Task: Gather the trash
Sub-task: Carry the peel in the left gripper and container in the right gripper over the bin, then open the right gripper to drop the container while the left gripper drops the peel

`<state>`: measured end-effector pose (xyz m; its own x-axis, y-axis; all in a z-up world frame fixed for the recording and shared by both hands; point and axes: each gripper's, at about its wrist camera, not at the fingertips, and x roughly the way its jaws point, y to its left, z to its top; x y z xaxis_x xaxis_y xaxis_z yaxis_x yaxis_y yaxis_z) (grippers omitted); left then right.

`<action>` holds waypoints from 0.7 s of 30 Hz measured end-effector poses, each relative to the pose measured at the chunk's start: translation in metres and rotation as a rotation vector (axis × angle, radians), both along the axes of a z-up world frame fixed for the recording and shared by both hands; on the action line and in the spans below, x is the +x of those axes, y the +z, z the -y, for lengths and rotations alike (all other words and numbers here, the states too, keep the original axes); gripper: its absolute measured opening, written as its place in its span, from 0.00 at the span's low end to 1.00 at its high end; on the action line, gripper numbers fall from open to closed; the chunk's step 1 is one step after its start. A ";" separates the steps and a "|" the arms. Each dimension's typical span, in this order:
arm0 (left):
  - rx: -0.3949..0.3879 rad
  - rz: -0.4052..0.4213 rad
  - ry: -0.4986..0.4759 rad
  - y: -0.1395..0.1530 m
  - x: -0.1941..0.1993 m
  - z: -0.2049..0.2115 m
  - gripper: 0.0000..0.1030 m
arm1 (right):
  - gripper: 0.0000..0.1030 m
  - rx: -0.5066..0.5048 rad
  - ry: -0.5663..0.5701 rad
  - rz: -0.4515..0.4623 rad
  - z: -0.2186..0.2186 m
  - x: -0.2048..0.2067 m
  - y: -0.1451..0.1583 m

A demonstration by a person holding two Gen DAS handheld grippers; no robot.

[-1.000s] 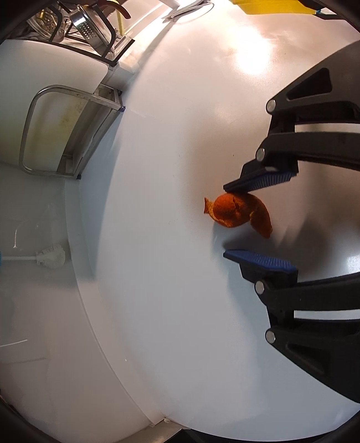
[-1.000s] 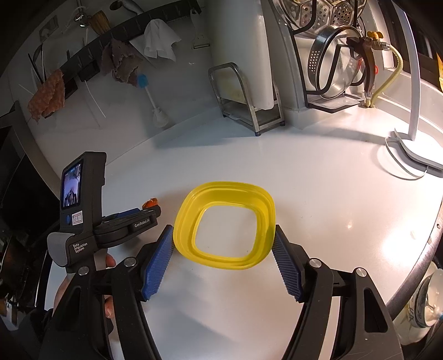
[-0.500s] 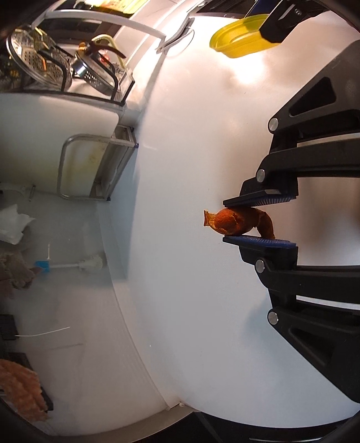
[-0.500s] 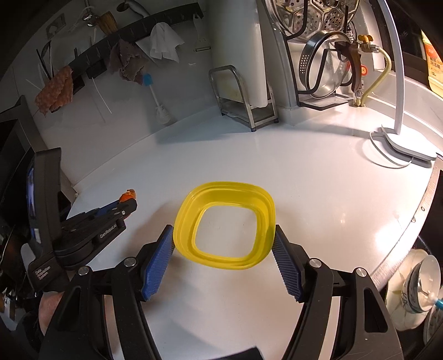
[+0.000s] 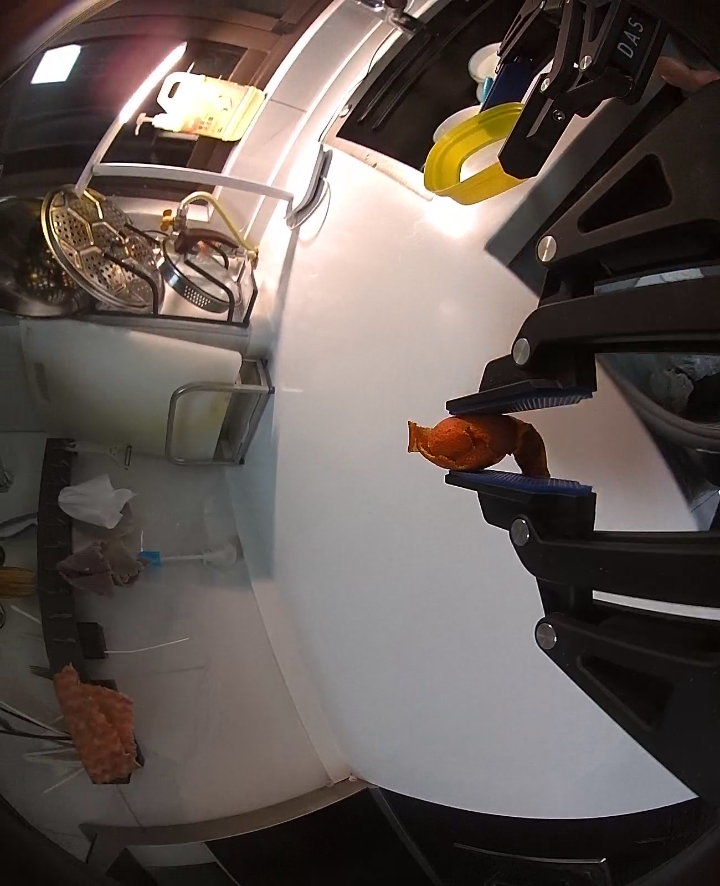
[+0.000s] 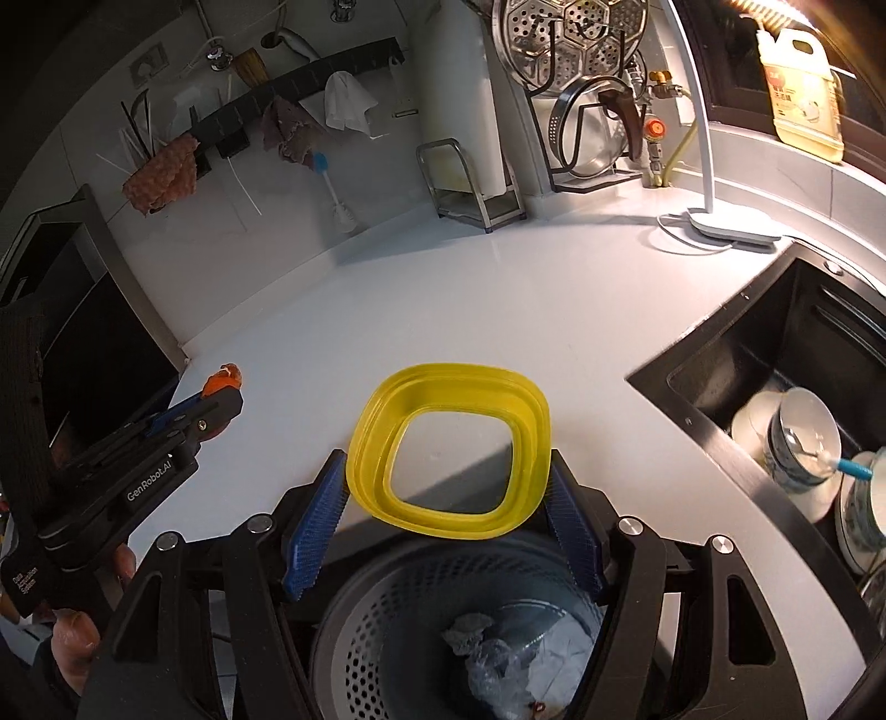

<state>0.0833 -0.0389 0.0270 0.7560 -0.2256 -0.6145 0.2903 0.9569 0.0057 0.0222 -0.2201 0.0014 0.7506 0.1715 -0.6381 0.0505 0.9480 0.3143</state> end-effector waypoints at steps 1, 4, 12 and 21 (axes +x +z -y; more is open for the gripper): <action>0.003 -0.001 -0.015 -0.003 -0.010 0.001 0.19 | 0.66 0.003 -0.003 -0.004 0.000 -0.010 -0.003; 0.009 -0.032 -0.048 -0.017 -0.036 0.004 0.19 | 0.66 -0.012 -0.015 -0.023 0.000 -0.041 -0.015; 0.007 -0.118 -0.098 -0.057 -0.084 0.013 0.19 | 0.66 0.002 -0.022 -0.082 0.000 -0.096 -0.050; 0.018 -0.164 -0.090 -0.088 -0.097 0.017 0.21 | 0.66 0.040 0.000 -0.079 -0.004 -0.108 -0.072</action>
